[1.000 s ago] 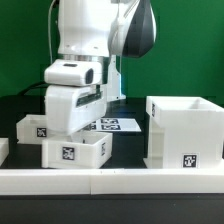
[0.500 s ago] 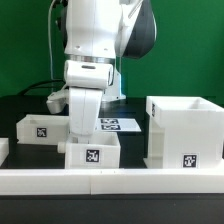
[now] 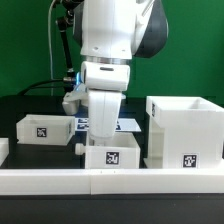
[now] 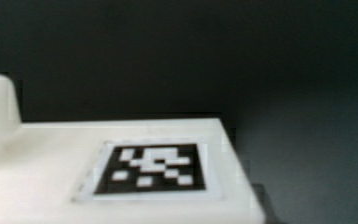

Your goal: Assemble drawer

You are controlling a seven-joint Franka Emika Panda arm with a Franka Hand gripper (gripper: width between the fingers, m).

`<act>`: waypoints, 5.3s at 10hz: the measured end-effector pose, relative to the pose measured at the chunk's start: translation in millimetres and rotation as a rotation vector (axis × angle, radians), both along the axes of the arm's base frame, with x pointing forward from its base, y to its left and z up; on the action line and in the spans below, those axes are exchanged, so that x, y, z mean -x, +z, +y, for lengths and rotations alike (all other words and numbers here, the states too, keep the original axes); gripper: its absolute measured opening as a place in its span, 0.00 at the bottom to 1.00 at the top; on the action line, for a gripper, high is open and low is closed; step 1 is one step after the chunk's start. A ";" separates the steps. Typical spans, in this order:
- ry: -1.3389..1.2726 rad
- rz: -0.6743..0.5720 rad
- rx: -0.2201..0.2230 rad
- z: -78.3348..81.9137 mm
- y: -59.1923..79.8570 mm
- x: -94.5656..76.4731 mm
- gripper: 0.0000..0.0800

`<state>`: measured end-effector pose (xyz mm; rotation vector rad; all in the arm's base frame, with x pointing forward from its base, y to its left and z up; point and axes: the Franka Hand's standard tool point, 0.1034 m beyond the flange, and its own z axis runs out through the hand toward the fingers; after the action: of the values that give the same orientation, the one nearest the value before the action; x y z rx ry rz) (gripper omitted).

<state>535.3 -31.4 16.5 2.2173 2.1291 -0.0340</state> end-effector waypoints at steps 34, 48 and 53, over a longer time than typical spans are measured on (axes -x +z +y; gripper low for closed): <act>0.021 0.045 -0.023 44.7 -5.2 -8.2 0.05; -0.050 0.041 -0.014 42.0 28.0 -17.7 0.81; 0.025 0.065 -0.006 -4.4 42.2 -40.9 0.81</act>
Offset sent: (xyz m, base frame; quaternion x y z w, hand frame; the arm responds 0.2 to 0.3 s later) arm 0.0000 0.0000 0.0000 0.0650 0.0000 0.0000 0.9979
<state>576.2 -35.7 58.7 2.2222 2.1924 -0.1000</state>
